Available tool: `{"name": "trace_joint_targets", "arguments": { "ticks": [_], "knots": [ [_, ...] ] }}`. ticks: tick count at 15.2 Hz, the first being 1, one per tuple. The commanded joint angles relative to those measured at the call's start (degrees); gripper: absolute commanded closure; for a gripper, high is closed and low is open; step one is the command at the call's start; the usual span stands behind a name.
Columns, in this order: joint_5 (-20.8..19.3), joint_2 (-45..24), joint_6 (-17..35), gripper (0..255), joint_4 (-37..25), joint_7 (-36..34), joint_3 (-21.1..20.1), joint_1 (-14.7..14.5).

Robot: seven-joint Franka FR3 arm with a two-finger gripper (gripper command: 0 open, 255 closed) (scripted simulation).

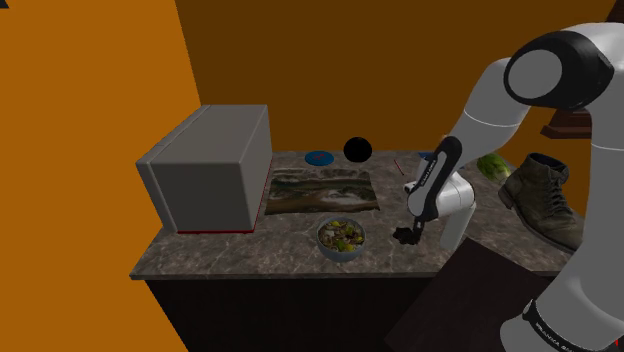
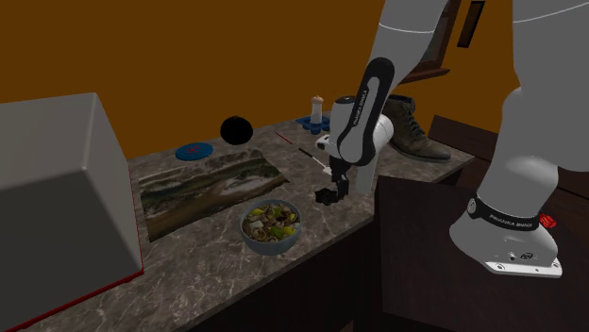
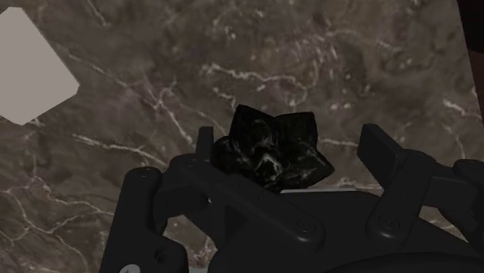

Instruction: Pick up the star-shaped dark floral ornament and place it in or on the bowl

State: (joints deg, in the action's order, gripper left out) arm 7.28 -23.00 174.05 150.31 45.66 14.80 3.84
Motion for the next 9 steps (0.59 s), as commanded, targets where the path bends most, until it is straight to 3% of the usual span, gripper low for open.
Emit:
{"name": "trace_joint_targets", "arguments": {
  "ticks": [1,6,9],
  "knots": [
    [0.5,-1.5,1.2,0,-0.3,0.2,-0.7,1.1],
    [1.4,-7.2,5.0,0,-2.5,1.1,-4.2,4.7],
    [1.4,-7.2,5.0,0,-2.5,1.1,-4.2,4.7]
  ]
}}
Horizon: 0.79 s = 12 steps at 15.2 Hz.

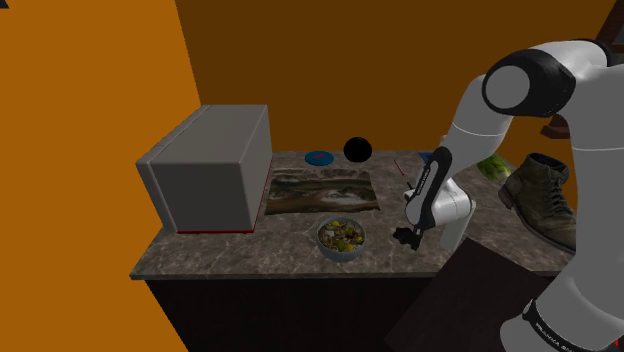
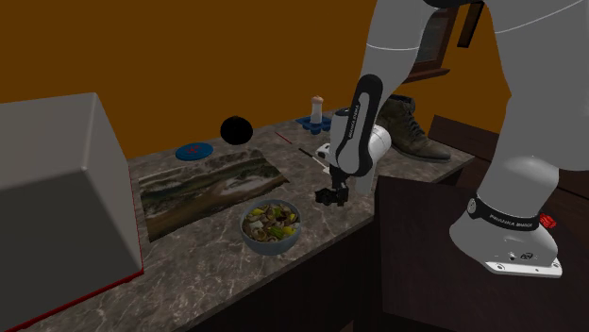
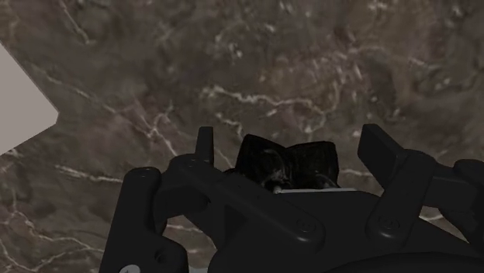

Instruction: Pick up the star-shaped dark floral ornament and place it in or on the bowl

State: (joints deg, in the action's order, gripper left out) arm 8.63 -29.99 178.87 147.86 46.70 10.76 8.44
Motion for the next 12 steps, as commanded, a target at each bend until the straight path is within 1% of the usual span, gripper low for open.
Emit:
{"name": "trace_joint_targets", "arguments": {
  "ticks": [1,5,6,12],
  "knots": [
    [0.0,-0.2,0.1,0,-0.1,0.0,-0.1,0.1],
    [0.0,-0.2,0.1,0,-0.1,0.0,-0.1,0.1],
    [0.0,-0.2,0.1,255,-0.1,0.0,-0.1,0.1],
    [0.0,-0.2,0.1,255,-0.1,0.0,-0.1,0.1]
  ]
}}
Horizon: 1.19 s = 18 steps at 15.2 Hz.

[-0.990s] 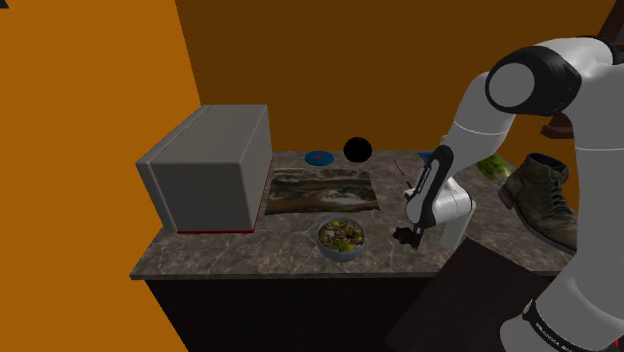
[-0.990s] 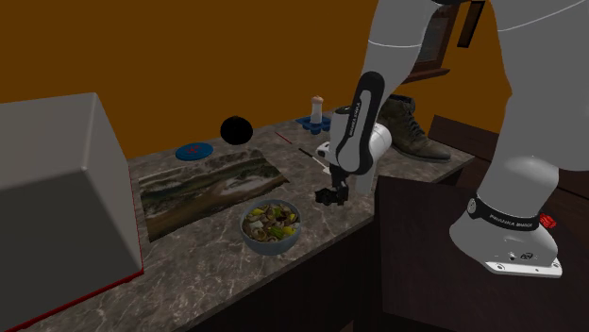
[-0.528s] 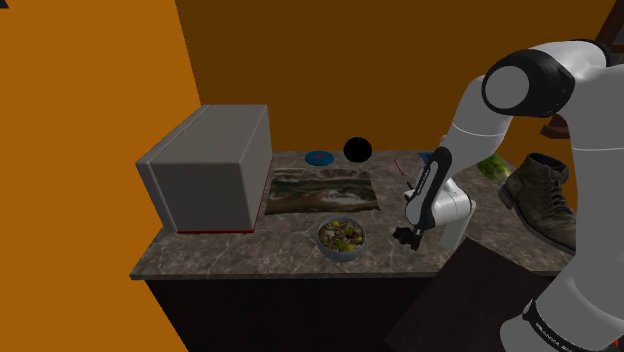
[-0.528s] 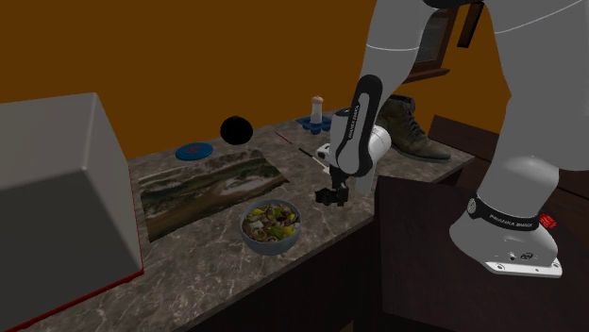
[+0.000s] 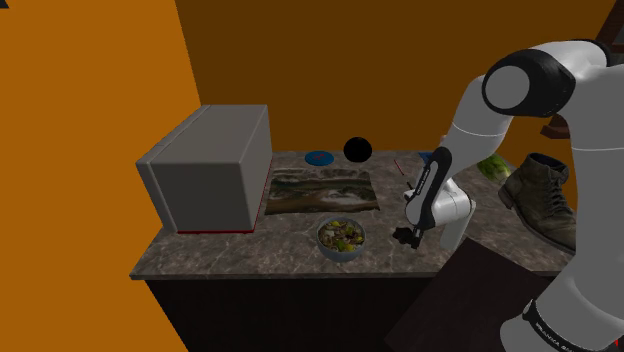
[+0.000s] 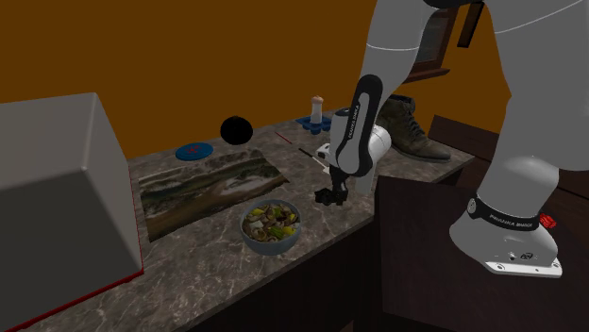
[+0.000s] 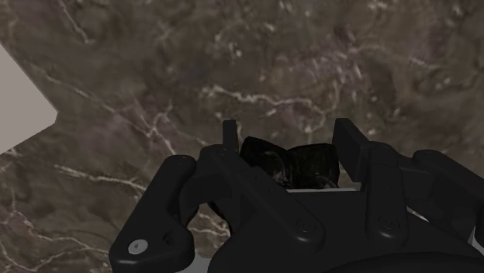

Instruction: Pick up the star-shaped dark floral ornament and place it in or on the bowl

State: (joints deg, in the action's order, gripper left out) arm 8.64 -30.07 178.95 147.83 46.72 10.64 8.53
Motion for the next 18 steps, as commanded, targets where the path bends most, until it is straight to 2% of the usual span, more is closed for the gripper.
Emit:
{"name": "trace_joint_targets", "arguments": {
  "ticks": [1,3,7,13,18],
  "knots": [
    [0.0,-0.1,0.0,255,-0.1,0.0,0.0,0.0],
    [0.0,-0.1,0.1,255,0.0,0.0,0.0,0.0],
    [-0.5,3.9,-2.6,255,1.5,-0.3,2.4,-2.2],
    [-2.4,10.0,-7.0,255,3.4,-1.5,7.1,-6.5],
    [-5.8,15.0,-11.0,255,4.6,-3.7,11.9,-10.4]
  ]
}}
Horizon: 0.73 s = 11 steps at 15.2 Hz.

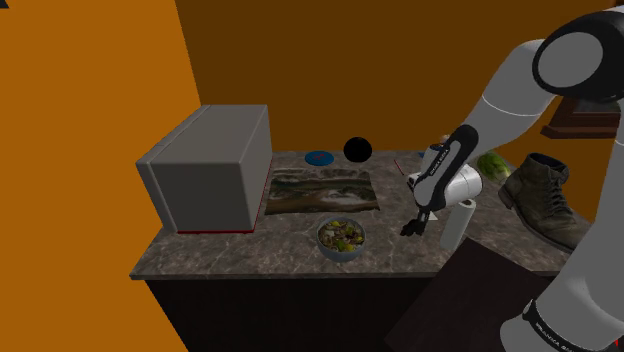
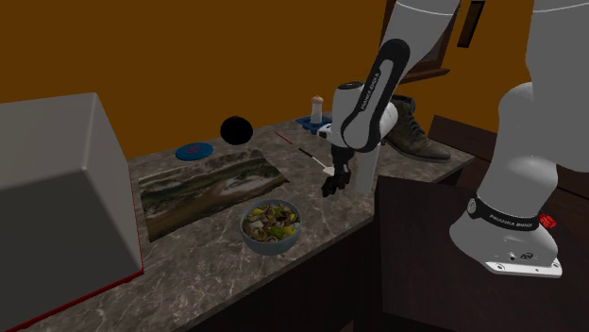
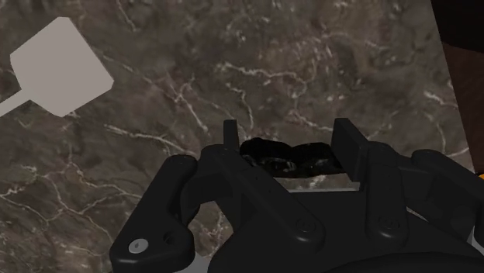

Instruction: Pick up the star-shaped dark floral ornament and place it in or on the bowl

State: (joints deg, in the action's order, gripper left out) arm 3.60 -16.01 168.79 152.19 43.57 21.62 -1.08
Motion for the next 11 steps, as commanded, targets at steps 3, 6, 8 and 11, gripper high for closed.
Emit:
{"name": "trace_joint_targets", "arguments": {
  "ticks": [3,6,8,11],
  "knots": [
    [-3.6,4.1,-3.3,255,0.7,-2.4,3.8,-3.0],
    [-7.0,7.3,-6.0,255,1.1,-4.7,6.2,-4.7],
    [-9.3,9.4,-7.8,255,1.2,-6.2,7.4,-5.4],
    [-12.5,12.7,-10.7,255,1.3,-8.3,8.6,-6.0]
  ]
}}
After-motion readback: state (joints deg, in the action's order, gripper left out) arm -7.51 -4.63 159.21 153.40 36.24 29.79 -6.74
